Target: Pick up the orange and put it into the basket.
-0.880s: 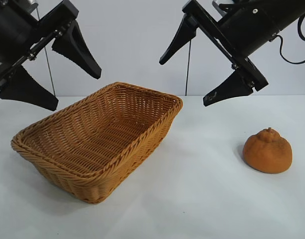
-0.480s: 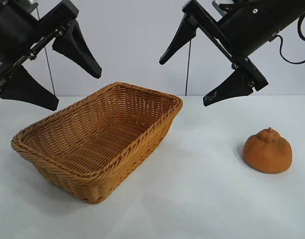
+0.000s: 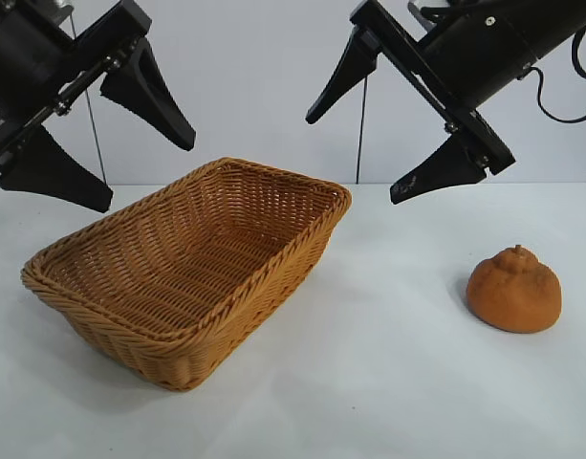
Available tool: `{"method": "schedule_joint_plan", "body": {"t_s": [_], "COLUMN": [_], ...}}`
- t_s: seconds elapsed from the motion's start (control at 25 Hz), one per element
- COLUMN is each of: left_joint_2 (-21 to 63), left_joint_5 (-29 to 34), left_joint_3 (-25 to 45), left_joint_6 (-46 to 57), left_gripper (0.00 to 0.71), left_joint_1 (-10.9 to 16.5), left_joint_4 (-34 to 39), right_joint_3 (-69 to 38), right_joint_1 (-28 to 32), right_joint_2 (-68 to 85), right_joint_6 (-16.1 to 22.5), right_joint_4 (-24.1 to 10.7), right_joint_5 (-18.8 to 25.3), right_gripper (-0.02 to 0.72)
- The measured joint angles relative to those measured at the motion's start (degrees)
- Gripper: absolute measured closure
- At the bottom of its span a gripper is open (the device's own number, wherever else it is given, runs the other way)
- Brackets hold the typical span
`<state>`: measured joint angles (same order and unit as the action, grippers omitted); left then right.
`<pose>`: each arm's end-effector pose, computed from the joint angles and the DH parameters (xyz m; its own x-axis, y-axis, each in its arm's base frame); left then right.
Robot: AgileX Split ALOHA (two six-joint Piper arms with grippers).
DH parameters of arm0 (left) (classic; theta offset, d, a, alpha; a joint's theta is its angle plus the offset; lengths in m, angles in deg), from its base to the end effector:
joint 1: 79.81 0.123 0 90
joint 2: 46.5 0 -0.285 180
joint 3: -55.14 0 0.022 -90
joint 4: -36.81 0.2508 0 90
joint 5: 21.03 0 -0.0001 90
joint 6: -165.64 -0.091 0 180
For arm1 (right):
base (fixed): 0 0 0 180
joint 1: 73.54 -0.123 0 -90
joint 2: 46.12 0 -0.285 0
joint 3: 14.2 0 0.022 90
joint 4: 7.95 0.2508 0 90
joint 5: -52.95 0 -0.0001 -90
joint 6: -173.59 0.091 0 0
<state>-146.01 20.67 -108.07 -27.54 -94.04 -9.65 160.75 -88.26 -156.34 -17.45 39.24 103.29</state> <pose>0.3033 -0.1222 0.2452 -0.9398 -0.1433 -0.3101 0.0743 0.8004 -0.5948 0.3417 0.1430 0.2354 -0.9783 0.0836 -0.1894 -0.0582 0.7670 0.6390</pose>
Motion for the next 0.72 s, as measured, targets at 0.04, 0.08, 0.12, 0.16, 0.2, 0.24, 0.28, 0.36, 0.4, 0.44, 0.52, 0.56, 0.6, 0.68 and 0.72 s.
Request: {"method": "schedule_joint_plan", "body": {"t_s": [0.04,0.08,0.12,0.16,0.2,0.24,0.28,0.36,0.4,0.44,0.52,0.56,0.6,0.68,0.72], "left_joint_2": [0.00,0.00,0.00,0.00,0.00,0.00,0.00,0.00,0.00,0.00,0.05,0.34,1.02,3.23,4.73], "left_joint_5": [0.00,-0.06,-0.27,-0.45,-0.50,-0.62,-0.75,-0.81,-0.81,-0.81,-0.81,-0.81,-0.81,-0.75,-0.72], "left_joint_3": [0.00,0.00,0.00,0.00,0.00,0.00,0.00,0.00,0.00,0.00,0.00,0.00,0.00,0.00,0.00], "left_joint_6": [0.00,0.00,0.00,0.00,0.00,0.00,0.00,0.00,0.00,0.00,0.00,0.00,0.00,0.65,1.80], "left_gripper": [0.098,0.098,0.098,0.098,0.098,0.098,0.098,0.098,0.098,0.098,0.098,0.098,0.098,0.098,0.098], "left_joint_1": [0.00,0.00,0.00,0.00,0.00,0.00,0.00,0.00,0.00,0.00,0.06,0.06,0.06,0.06,0.06], "left_joint_4": [0.00,0.00,0.00,-0.06,-0.20,-0.20,-0.33,-0.34,-0.34,-0.34,-0.34,-0.23,0.39,2.39,3.62], "right_joint_3": [0.00,0.00,0.00,0.00,0.00,0.00,0.00,0.00,0.00,0.00,0.00,0.00,0.00,0.00,0.00], "right_joint_1": [0.00,0.00,0.00,0.00,0.00,0.00,0.00,0.00,0.00,0.00,0.00,0.00,0.00,0.00,0.00], "right_joint_2": [0.00,0.00,0.00,0.00,0.00,0.00,0.00,0.00,0.00,0.00,0.00,0.00,0.00,0.00,0.00], "right_joint_6": [0.00,0.00,0.00,0.00,0.00,0.00,0.00,0.00,0.00,0.00,0.00,0.00,0.00,0.00,0.00], "right_joint_4": [0.00,0.00,0.00,0.00,0.05,0.05,0.05,0.05,0.05,0.05,0.05,0.05,0.05,0.05,0.05], "right_joint_5": [0.00,0.00,0.00,0.00,0.00,0.00,0.00,0.00,0.00,-0.06,-0.06,-0.06,-0.06,-0.06,-0.06], "right_gripper": [0.010,0.010,0.010,0.010,0.010,0.010,0.010,0.010,0.010,0.010,0.010,0.010,0.010,0.010,0.010]}}
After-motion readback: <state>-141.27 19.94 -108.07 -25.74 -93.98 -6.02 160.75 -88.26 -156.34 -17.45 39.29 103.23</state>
